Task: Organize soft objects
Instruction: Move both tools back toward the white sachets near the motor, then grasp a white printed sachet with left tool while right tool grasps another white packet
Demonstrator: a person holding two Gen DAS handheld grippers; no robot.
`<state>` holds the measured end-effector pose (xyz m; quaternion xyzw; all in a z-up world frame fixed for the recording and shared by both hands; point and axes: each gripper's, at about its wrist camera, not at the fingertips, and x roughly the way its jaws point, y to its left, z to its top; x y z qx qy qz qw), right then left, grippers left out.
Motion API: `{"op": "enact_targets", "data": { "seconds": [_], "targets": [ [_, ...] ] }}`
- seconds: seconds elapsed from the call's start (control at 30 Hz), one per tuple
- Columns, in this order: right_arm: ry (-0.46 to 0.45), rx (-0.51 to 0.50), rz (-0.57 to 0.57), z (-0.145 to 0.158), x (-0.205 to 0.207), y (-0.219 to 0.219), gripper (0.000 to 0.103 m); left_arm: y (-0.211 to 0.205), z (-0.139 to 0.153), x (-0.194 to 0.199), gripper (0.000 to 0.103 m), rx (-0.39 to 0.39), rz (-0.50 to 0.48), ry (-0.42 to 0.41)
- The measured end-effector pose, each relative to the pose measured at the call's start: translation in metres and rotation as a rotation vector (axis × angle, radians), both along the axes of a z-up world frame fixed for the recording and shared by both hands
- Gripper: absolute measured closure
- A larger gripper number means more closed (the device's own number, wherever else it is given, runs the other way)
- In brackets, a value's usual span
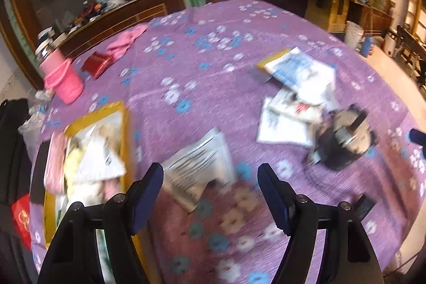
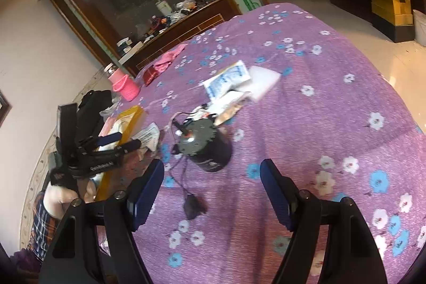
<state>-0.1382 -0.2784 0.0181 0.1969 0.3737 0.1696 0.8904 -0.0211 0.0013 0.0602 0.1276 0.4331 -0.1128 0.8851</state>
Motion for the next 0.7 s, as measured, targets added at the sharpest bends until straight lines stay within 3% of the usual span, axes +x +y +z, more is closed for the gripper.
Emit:
{"op": "enact_targets", "data": {
  "seconds": [0.13, 0.3, 0.43, 0.57, 0.7],
  "targets": [
    [0.024, 0.037, -0.026, -0.006, 0.007, -0.014, 0.029, -0.026, 0.007, 0.013, 0.027, -0.013, -0.074, -0.008],
    [0.042, 0.018, -0.009, 0.000, 0.024, -0.013, 0.029, -0.029, 0.005, 0.026, 0.027, -0.068, -0.040, 0.023],
    [0.084, -0.005, 0.018, 0.006, 0.063, -0.012, 0.029, -0.019, -0.005, 0.031, 0.027, -0.047, 0.011, 0.037],
    [0.140, -0.036, 0.048, 0.004, 0.111, -0.002, 0.029, -0.001, -0.006, 0.028, 0.027, -0.106, 0.057, 0.062],
    [0.279, -0.050, 0.105, -0.020, 0.159, 0.015, 0.029, 0.008, -0.005, 0.018, 0.027, -0.163, 0.057, 0.084]
  ]
}}
